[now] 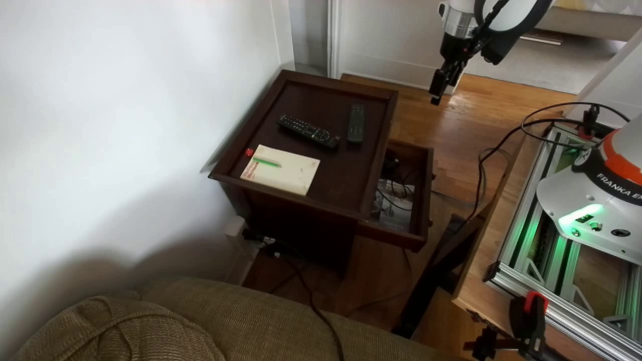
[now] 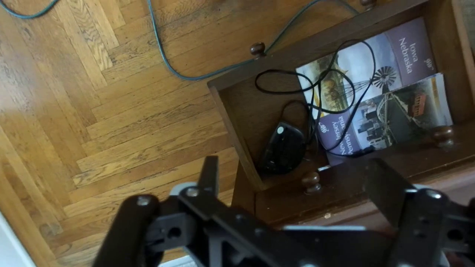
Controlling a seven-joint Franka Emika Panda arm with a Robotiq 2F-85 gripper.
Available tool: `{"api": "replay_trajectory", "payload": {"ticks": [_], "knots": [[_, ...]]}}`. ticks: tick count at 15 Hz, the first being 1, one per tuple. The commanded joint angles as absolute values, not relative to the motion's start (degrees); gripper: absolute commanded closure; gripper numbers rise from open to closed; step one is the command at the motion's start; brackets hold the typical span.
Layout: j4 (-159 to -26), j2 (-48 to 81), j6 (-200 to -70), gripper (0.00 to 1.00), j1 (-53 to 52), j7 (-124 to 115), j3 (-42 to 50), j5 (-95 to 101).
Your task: Remove the alarm from the drawer and put it on the cabinet
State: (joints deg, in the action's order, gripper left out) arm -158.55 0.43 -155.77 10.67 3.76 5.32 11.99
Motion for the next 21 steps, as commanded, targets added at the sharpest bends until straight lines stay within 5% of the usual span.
{"api": "replay_trajectory", "payload": {"ticks": [1,21], "knots": [[-158.5,7.4,-159.0,0.0,9.1,3.7,6.1,12.8],[-146.6,49.7,-197.1,0.0,11.8,7.8,-1.1,10.8]]}}
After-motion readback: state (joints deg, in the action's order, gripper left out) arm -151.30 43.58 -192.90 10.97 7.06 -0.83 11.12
